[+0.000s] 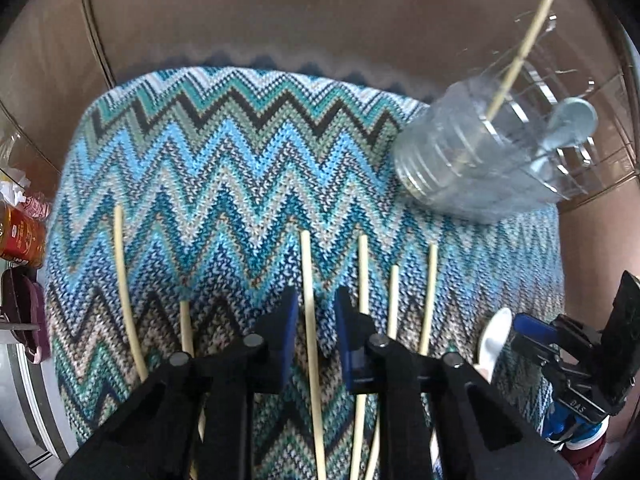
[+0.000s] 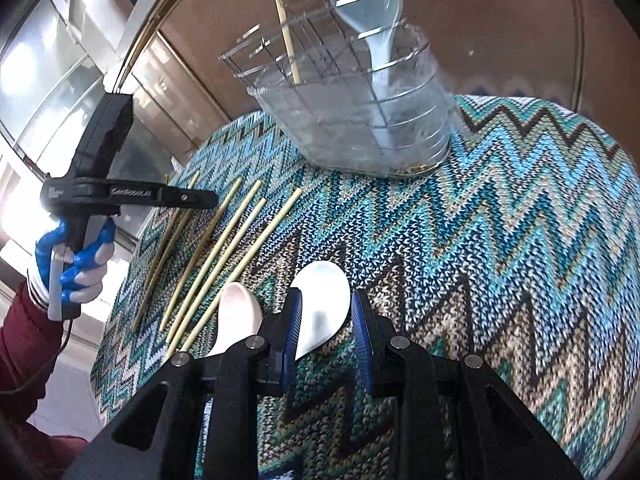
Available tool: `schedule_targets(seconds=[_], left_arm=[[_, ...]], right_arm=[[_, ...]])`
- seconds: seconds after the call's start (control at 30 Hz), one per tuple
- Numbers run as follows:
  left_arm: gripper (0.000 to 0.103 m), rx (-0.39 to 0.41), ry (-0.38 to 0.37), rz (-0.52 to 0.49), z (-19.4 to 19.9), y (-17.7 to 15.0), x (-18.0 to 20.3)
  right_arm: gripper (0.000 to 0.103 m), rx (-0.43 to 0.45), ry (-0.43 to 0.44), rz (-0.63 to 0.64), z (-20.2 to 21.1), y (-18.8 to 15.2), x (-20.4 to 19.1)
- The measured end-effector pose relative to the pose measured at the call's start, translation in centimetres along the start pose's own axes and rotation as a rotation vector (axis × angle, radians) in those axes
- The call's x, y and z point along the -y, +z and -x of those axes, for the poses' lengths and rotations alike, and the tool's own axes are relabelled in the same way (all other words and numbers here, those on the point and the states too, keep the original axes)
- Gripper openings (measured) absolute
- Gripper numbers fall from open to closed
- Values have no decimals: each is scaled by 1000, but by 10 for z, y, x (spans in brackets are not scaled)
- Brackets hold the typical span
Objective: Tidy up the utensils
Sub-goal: 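Grasp a white spoon with the right tool while the left tool grasps a chopstick, then drop the spoon into the clear holder with the right tool while the left tool drops its chopstick in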
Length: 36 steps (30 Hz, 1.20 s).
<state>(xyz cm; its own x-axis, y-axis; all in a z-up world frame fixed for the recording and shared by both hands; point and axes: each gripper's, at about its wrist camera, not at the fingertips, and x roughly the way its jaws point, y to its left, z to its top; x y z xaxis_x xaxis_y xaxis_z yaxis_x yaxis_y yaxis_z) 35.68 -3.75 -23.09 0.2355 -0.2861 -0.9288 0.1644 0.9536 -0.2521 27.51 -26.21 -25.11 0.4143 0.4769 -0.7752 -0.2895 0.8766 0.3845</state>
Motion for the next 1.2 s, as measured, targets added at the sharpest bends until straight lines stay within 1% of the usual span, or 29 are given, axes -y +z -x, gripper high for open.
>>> schedule_targets(seconds=[0.17,0.23,0.3,0.37,0.47,0.57,0.67,0.83,0.97,1.07,1.1,1.2], left_arm=[[12,-46,7,9,-15,8,0],[10,-61,6,17,-22,9,1],[9,-57,7,21,-24,10,2],[8,-53,5,23,-24,10,2],[5,-47,6,26,-23,7,-2],[4,-35,-5,40,-21,-1,-8],[4,-3,-7,46,-13,-10,-13],[4,99,-14,54,13,-31,-18],[4,201,-3,38,41,-46,-17],[4,287,-16,39,67,-60,-15],[4,311,-13,37,74,-53,-9],[4,393,1,20,99,-55,0]], right_arm=[[26,-60,17,13,-19,6,5],[21,-69,21,13,-22,6,8],[10,-75,31,11,-24,8,10],[7,-78,31,15,-26,10,12],[5,-69,28,31,-26,9,10],[5,-45,4,50,-19,7,5],[5,-12,-22,62,-8,3,-1],[4,72,-80,98,24,-4,-16],[4,135,-128,127,48,-14,-28],[4,185,-161,142,65,-21,-41],[4,205,-170,145,72,-23,-45],[4,266,-201,155,91,-27,-57]])
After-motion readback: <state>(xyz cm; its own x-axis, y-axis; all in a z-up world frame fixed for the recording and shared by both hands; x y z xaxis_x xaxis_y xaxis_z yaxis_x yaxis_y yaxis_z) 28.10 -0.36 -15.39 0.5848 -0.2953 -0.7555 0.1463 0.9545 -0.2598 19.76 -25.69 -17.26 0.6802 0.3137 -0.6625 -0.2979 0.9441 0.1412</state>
